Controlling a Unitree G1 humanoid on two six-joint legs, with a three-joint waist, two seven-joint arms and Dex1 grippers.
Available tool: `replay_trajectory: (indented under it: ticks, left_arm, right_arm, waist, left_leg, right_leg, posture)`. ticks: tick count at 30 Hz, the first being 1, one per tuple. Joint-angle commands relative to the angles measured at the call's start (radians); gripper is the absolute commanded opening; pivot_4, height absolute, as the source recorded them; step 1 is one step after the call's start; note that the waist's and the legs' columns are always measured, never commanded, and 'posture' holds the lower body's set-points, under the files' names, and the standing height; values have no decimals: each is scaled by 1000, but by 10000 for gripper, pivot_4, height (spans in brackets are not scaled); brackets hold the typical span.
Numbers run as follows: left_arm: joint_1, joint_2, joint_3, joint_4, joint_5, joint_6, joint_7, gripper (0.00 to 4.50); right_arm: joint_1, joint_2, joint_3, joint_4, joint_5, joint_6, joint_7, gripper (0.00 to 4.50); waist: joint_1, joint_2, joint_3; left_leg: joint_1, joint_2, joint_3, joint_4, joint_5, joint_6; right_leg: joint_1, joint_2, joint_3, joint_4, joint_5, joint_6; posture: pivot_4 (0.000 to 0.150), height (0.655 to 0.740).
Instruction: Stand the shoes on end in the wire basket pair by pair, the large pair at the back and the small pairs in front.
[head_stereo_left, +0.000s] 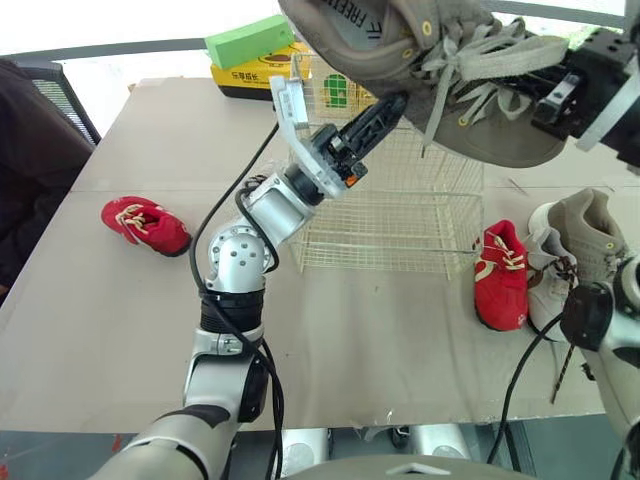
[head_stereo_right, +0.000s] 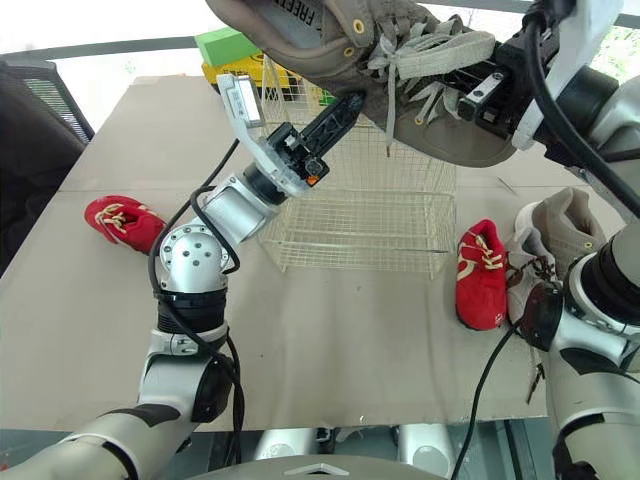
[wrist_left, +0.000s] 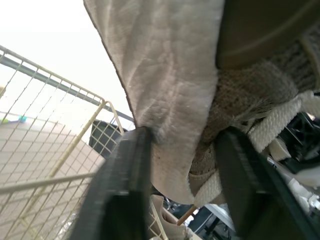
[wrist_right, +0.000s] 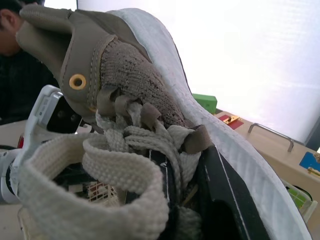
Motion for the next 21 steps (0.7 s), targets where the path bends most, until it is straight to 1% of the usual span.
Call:
replay_trajectory:
  ticks: [1, 3, 5, 6, 7, 8, 9, 10, 12, 13, 15, 16, 18, 21]
  left_arm:
    - [-39, -4, 2, -3, 24, 22, 0, 5299]
    - [-50, 12, 20, 5, 31, 35, -8, 3054]
    - [-52, 20, 27, 2, 55, 31, -12, 2527]
    - [-38, 45, 30, -12, 23, 64, -71, 2526]
    - [-21, 74, 18, -40, 11, 96, -119, 10524]
    - [-13, 81, 19, -55, 9, 111, -115, 12643]
    - [-16, 62, 29, -53, 31, 102, -51, 15290]
    - [-18, 50, 30, -54, 74, 82, -2, 20773]
    - [-19, 35, 42, -58, 124, 60, 69, 29893]
    - [-16, 29, 51, -63, 121, 71, 88, 34761]
    - [-9, 21, 51, -77, 108, 86, 80, 42063]
    - [-11, 20, 48, -80, 109, 90, 74, 44775]
    - [-19, 23, 41, -85, 112, 94, 50, 44775]
    - [-19, 29, 21, -97, 110, 82, -40, 44775]
  right_arm:
    - [-4, 34, 8, -61, 100, -40, 4, 0]
    - [3, 46, 6, -58, 115, -53, -9, 0]
    - [21, 42, -2, -53, 129, -73, -6, 0]
    - [28, 40, 0, -47, 132, -84, -6, 0]
    - [37, 38, -1, -44, 138, -95, -2, 0]
    - [46, 36, -5, -40, 150, -104, 3, 0]
    - [64, 27, -16, -39, 168, -114, 13, 0]
    - [79, 22, -25, -40, 188, -123, 20, 0]
    - [99, 13, -29, -47, 224, -142, 21, 0]
    - [109, 8, -34, -51, 242, -151, 20, 0]
    - [135, -7, -56, -57, 280, -168, 26, 0]
    - [144, -14, -61, -56, 294, -175, 23, 0]
    - [157, -31, -74, -47, 331, -187, 9, 0]
    - [207, -75, -130, -31, 418, -187, 20, 0]
  waist:
    - [0, 0, 0]
    - [-1, 0, 0]
    - [-2, 0, 0]
    - [-2, 0, 0]
    - [-3, 0, 0]
    - [-7, 0, 0]
    - [-12, 0, 0]
    - [-11, 0, 0]
    - [-3, 0, 0]
    - [-2, 0, 0]
    - [-2, 0, 0]
    - [-2, 0, 0]
    - [-2, 0, 0]
    - [-2, 0, 0]
  left_leg:
    - [0, 0, 0, 0, 0, 0]
    - [0, 0, 0, 0, 0, 0]
    - [0, 0, 0, 0, 0, 0]
    - [0, 0, 0, 0, 0, 0]
    - [0, 0, 0, 0, 0, 0]
    - [0, 0, 0, 0, 0, 0]
    - [0, 0, 0, 0, 0, 0]
    - [0, 0, -1, 0, 0, 0]
    - [-1, 0, -2, 0, 0, 0]
    - [-1, 0, -2, 0, 0, 0]
    - [-1, -1, -2, 0, 0, 0]
    - [0, -1, -2, 0, 0, 0]
    - [0, 0, -2, 0, 0, 0]
    - [0, 0, -1, 0, 0, 0]
  right_leg:
    - [0, 0, 0, 0, 0, 0]
    - [0, 0, 0, 1, 0, 0]
    - [0, 0, 0, 1, 0, 0]
    - [0, 0, 0, 0, 0, 0]
    - [0, 0, 0, 0, 0, 0]
    - [0, 0, 0, 0, 0, 0]
    - [0, 0, 0, 0, 0, 0]
    - [0, 0, 0, 0, 0, 0]
    - [0, 0, -1, -1, 0, 0]
    - [0, 0, 0, -1, 0, 0]
    - [0, 0, 1, -1, 0, 0]
    - [0, 0, 1, -1, 0, 0]
    - [0, 0, 0, 0, 0, 0]
    - [0, 0, 0, 0, 0, 0]
  posture:
    - [1500, 7400]
    - [1500, 7400]
    - [1500, 7400]
    - [1500, 7400]
    - [1500, 7400]
    - [1500, 7400]
    - [1500, 7400]
    - [1500, 7400]
    - [1500, 7400]
    - [1500, 7400]
    - [1500, 7400]
    - [1500, 7400]
    - [1500, 7400]
    - [1500, 7400]
